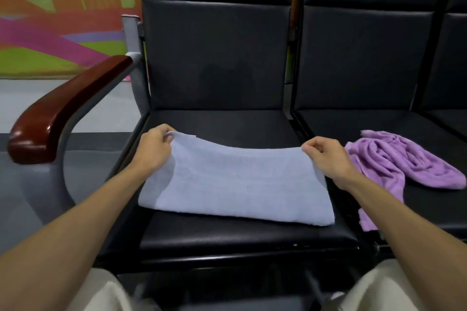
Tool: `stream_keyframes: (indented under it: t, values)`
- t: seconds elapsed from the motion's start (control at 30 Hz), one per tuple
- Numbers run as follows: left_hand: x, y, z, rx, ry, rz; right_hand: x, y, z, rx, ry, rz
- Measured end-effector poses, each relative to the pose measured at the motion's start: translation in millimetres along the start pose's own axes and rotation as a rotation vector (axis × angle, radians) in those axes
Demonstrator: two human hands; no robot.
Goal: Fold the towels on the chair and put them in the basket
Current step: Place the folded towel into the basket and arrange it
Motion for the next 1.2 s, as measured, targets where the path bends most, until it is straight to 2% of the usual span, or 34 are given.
stream_keyframes:
  t: [0.1, 0.2, 0.3, 0.33, 0.4, 0.5, 0.57, 0.67, 0.73, 0.87, 0.93, 1.07, 1.2]
  values:
    - [17.8, 29.6, -7.4, 0.087, -0.011, -0.065, -11.3, 18.7, -9.9, 0.091, 0.005, 0.219]
    - [34.3, 53.4, -8.1, 0.228, -0.044, -0.239, -13.3, 34.3, -12.9, 0.179, -0.004, 0.411]
    - [43.5, 48.7, -6.7, 0.218, -0.125, -0.296, 15.4, 41.2, -10.7, 0.087, -0.21, 0.648]
    - [49.3, 43.5, -6.9, 0.194, -0.162, -0.347, 29.0, 46.3, -7.2, 0.072, -0.271, 0.636]
    - [69.4, 34.6, -5.1, 0.233, -0.276, -0.516, 49.4, 66.4, 3.5, 0.186, -0.337, 0.519]
    - [86.9, 27.7, 7.7, 0.434, -0.399, -0.679, 61.0, 105.6, 29.0, 0.48, -0.362, 0.495]
    - [80.6, 27.6, 17.1, 0.53, -0.395, -0.666, 62.2, 119.4, 42.5, 0.546, -0.372, 0.535]
    - [59.5, 21.2, 31.2, 0.52, -0.357, -0.559, 68.2, 129.2, 52.6, 0.53, -0.36, 0.528]
    - [54.5, 6.4, 41.2, 0.462, -0.405, -0.435, 75.7, 137.0, 59.0, 0.539, -0.365, 0.494]
    - [68.5, -20.6, 65.0, 0.361, -0.699, 0.178, 89.7, 150.1, 68.8, 0.596, -0.386, 0.385]
    - [66.7, -25.4, 74.2, 0.339, -0.771, 0.468, 91.0, 151.4, 68.8, 0.614, -0.358, 0.287]
    - [34.1, -23.5, 74.2, 0.276, -0.682, 0.831, 91.7, 134.0, 56.5, 0.539, -0.313, 0.139]
    - [-10.8, -4.4, 70.6, 0.208, -0.562, 0.894, 73.2, 86.3, 34.9, 0.361, -0.228, 0.116]
Point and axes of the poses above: each hand's wrist, its own z-axis away from the middle knuckle, its own y-axis out of the palm, x = y × z, the point moved 8 cm from there along -z, towards the middle knuckle, and after that the axes turned 3 degrees about -y, right-handed, at the moved point
